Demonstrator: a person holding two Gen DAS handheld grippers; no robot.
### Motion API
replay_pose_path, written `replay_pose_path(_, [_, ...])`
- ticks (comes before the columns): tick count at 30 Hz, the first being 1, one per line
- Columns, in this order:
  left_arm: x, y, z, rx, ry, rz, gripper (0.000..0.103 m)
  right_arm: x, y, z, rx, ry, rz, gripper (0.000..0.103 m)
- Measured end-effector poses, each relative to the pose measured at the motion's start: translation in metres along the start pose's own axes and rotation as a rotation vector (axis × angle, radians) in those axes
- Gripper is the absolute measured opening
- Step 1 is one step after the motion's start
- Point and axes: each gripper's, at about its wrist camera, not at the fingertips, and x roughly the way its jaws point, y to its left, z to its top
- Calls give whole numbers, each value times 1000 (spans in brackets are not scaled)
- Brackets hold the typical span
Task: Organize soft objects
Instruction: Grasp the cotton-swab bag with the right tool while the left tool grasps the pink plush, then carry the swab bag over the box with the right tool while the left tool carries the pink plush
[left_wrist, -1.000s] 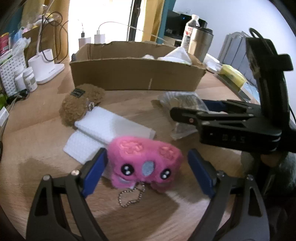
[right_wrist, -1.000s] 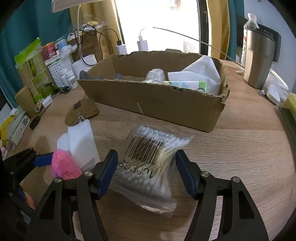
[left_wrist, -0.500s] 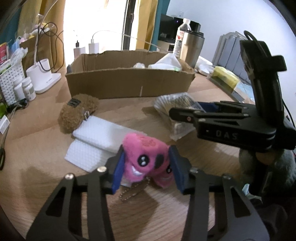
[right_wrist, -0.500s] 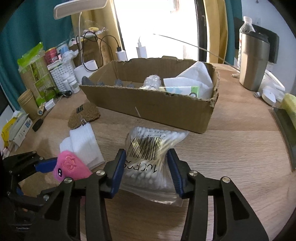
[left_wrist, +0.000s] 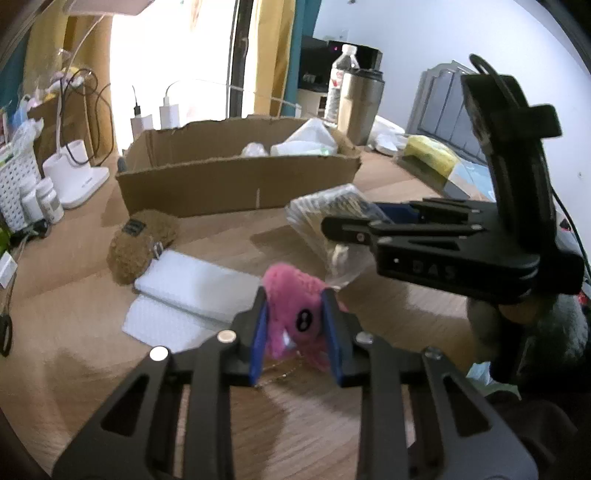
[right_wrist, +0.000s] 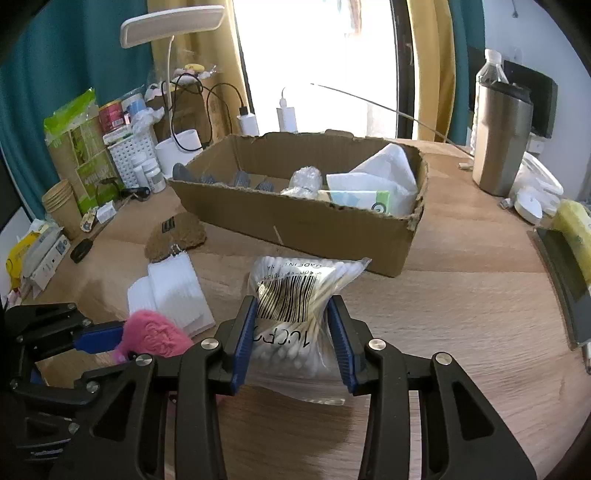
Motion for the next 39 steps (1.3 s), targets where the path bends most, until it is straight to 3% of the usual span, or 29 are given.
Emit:
replay_pose_path(18, [-29,-8,22,35,-85,-14,27,-26,-2,16,0,-70,-32,41])
replay_pose_path(39, [-54,23,47,18,-159,23,27,-30,12,50,-43,-124,-33,41])
